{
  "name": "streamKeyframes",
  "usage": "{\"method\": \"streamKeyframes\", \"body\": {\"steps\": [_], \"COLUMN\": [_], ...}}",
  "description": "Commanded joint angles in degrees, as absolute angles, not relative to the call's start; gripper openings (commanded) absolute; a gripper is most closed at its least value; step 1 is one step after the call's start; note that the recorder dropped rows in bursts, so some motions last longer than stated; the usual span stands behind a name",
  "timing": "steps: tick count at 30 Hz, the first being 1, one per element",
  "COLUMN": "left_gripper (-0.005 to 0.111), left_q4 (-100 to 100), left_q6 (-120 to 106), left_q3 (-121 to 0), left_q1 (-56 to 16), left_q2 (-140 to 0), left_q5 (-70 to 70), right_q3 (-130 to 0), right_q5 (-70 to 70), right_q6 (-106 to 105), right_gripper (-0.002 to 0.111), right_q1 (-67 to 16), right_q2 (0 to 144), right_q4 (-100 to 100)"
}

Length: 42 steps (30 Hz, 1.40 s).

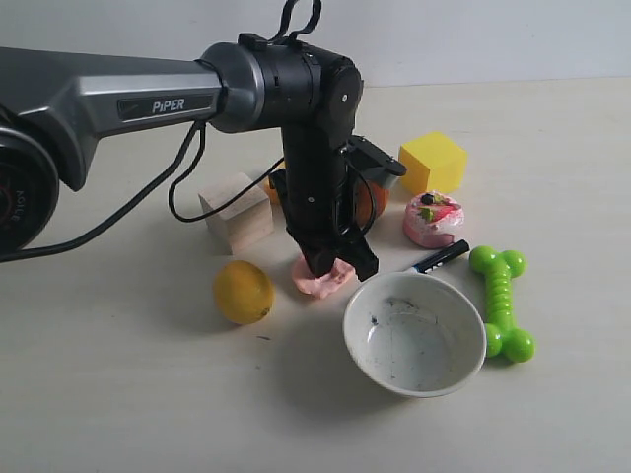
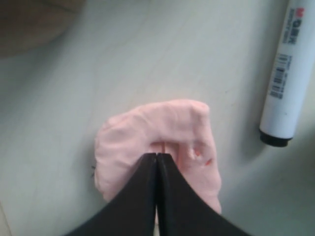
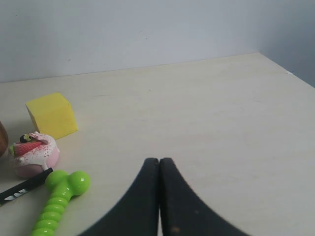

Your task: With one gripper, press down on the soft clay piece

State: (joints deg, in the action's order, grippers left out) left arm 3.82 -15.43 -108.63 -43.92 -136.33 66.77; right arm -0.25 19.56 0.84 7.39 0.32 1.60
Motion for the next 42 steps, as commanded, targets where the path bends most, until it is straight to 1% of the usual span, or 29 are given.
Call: {"method": "streamKeyframes", "body": {"steps": [1, 12, 18, 20, 24, 30, 35, 42], "left_gripper": [0.000, 0.000, 0.000, 0.000, 0.000, 0.000, 0.000, 0.000], "left_q4": [3.3, 3.2, 3.5, 3.6, 3.7, 4.7, 4.7, 4.7], "left_q6": [-14.8, -14.8, -10.2, -10.2, -10.0, -7.6, -7.5, -7.5], "left_q3": [-108.6, -108.6, -108.2, -104.8, -86.3, -61.9, -56.4, -56.0], "left_q1": [-44.0, -44.0, -44.0, -44.0, -42.7, -36.2, -34.5, -34.5], "left_q2": [-135.5, -130.5, -127.5, -124.4, -113.1, -91.6, -81.7, -75.3], "left_q5": [66.8, 64.0, 61.4, 57.5, 43.9, 31.9, 31.4, 33.2], "right_q3": [0.0, 0.0, 0.0, 0.0, 0.0, 0.0, 0.0, 0.0], "right_q5": [19.2, 19.2, 19.2, 19.2, 19.2, 19.2, 19.2, 19.2], "right_q6": [0.6, 0.6, 0.6, 0.6, 0.6, 0.6, 0.6, 0.6], "right_gripper": [0.000, 0.000, 0.000, 0.000, 0.000, 0.000, 0.000, 0.000], "right_q1": [7.3, 7.3, 7.3, 7.3, 7.3, 7.3, 7.3, 7.3], "right_q2": [0.0, 0.0, 0.0, 0.0, 0.0, 0.0, 0.0, 0.0], "right_q4": [1.6, 1.6, 1.6, 1.5, 1.5, 1.6, 1.6, 1.6]}}
